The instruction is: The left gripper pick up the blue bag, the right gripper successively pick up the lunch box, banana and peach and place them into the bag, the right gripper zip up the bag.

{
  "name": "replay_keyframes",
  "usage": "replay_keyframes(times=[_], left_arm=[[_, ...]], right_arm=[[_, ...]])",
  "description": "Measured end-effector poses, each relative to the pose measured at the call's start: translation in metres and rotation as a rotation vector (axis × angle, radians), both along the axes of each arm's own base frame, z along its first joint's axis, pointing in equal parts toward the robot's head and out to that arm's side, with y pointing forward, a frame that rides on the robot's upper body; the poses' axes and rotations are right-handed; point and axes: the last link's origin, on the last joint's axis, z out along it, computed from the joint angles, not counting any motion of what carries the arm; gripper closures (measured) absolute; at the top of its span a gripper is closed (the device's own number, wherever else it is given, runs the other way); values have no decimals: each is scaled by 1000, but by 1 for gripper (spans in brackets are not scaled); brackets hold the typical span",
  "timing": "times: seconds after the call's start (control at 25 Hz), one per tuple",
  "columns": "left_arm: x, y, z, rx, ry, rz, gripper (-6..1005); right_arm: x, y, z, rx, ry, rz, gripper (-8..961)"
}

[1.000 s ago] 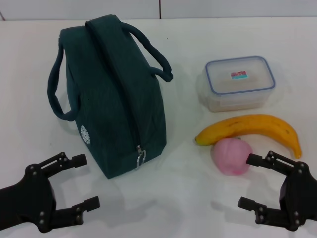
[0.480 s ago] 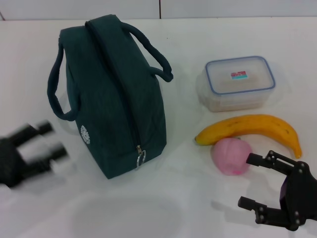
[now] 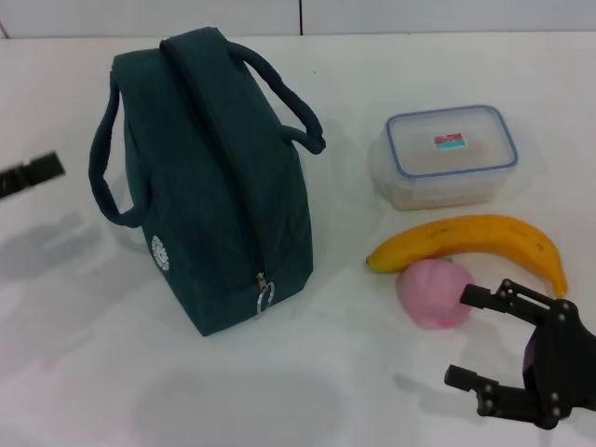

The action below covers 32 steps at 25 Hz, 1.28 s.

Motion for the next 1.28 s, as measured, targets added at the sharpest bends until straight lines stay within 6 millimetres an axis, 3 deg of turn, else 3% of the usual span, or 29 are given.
replay_keyframes(times=[0.24, 0.48, 0.72, 1.28], left_arm=[[27, 39, 20, -215, -9, 154, 119], [64, 74, 27, -328, 138, 210, 119], [85, 91, 21, -394, 215, 221, 120], [98, 105, -3, -440, 287, 242, 173]], right_arm=[[-1, 1, -1, -1, -1, -1, 167], [-1, 1, -2, -1, -3, -3, 171], [1, -1, -2, -2, -5, -11, 175], [4, -1, -1, 0, -11, -21, 185]])
